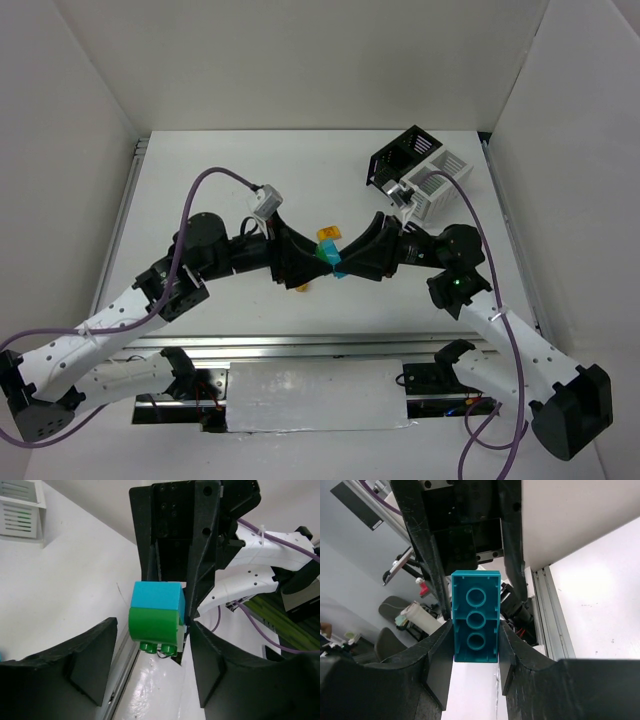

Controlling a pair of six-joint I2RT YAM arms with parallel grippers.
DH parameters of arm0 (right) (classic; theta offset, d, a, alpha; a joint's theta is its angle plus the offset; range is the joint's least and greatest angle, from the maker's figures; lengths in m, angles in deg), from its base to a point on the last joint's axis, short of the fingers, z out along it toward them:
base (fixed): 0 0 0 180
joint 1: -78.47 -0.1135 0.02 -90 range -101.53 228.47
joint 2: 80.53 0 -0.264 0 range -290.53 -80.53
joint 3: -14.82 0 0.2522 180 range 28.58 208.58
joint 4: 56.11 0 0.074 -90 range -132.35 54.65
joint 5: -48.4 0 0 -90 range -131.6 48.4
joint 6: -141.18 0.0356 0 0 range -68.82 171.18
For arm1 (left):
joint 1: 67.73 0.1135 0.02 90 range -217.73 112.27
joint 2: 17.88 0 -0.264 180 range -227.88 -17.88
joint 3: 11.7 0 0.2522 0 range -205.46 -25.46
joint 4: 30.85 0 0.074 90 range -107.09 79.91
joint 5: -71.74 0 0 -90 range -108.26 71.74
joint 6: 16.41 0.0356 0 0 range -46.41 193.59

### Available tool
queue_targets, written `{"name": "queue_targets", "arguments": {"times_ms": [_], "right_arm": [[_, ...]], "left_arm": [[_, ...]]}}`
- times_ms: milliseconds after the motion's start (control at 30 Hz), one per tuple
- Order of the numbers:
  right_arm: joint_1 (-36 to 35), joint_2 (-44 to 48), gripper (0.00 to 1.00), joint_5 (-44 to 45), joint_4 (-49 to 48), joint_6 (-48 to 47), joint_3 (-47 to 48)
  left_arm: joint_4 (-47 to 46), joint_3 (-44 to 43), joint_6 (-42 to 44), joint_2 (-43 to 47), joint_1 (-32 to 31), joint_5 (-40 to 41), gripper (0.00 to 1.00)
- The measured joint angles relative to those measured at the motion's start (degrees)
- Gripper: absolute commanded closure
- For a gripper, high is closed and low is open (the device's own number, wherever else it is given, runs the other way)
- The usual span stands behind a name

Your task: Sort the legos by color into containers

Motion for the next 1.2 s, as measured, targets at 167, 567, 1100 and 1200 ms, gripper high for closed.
{"name": "queue_targets", "arguments": {"times_ms": [167,567,1100,1200], "right_arm": [[-0.1,0.0,0.99,-0.1,0.2,-1.4,0.0],[-0.1,-0.7,0.67,-0.6,2.5,-3.6,2.5],[1.6,1.2,1.0,-0.7,9.9,-10.8,4.0],[5.6,1.3,1.0,-0.8,9.4,-10.3,3.8]], "left_arm": [[-2.0,0.0,-0.7,-0.3,0.0,-1.6,0.88],[-2.5,0.0,0.3,-1.1,0.0,-6.2,1.0],[1.2,-0.6,3.1,-1.1,-0.1,-2.9,1.0],[4.0,-0.7,3.8,0.1,0.6,-1.7,1.0]]}}
